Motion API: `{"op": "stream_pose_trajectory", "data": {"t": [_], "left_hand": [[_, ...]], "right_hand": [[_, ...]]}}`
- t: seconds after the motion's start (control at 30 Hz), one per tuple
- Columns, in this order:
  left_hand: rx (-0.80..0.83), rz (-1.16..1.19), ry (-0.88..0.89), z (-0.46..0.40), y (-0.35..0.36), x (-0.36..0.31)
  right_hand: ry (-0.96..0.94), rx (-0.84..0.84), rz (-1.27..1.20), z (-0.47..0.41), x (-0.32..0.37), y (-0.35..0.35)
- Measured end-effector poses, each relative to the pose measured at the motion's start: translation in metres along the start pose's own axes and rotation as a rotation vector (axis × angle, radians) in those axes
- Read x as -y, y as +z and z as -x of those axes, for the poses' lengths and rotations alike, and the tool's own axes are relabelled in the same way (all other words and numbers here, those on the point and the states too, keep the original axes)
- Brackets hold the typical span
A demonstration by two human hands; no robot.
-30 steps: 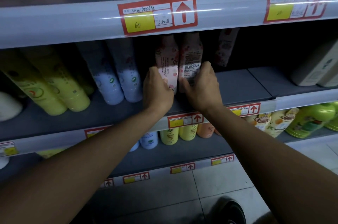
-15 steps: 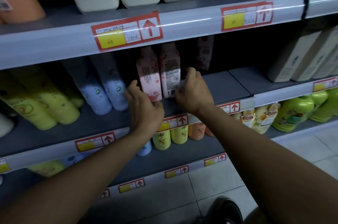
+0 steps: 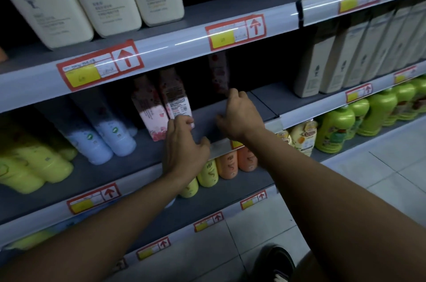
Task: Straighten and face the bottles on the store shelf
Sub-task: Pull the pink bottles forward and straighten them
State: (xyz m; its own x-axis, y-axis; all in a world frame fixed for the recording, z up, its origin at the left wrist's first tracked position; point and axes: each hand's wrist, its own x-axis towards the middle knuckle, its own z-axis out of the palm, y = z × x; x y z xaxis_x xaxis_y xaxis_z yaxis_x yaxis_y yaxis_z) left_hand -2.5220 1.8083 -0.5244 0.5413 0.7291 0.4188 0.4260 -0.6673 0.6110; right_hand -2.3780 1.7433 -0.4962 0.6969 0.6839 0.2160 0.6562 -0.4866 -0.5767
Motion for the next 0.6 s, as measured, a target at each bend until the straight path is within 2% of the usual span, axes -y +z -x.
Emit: {"op": "stream_pose_trajectory", "data": {"t": [0.1,0.27,0.43,0.6], "left_hand": [[0.047,0.016,0.052,-0.010,0.014,-0.013],[0.122,-0.058,0.038,-0.047,0.042,-0.028],[0.248,-0.106,-0.074,-0.087,0.067,-0.039],[0.237,-0.205,-0.187,-0.119,0.093,-0.046]], "right_hand": [[0.036,0.002,-0.010,-0.002,-0.013,-0.007],[0.072,0.011,-0.034,-0.008,-0.032,-0.010],[0.124,-0.048,-0.123,-0.022,-0.044,-0.003],[0.130,-0.113,-0.152,-0.039,-0.063,0.004]]}}
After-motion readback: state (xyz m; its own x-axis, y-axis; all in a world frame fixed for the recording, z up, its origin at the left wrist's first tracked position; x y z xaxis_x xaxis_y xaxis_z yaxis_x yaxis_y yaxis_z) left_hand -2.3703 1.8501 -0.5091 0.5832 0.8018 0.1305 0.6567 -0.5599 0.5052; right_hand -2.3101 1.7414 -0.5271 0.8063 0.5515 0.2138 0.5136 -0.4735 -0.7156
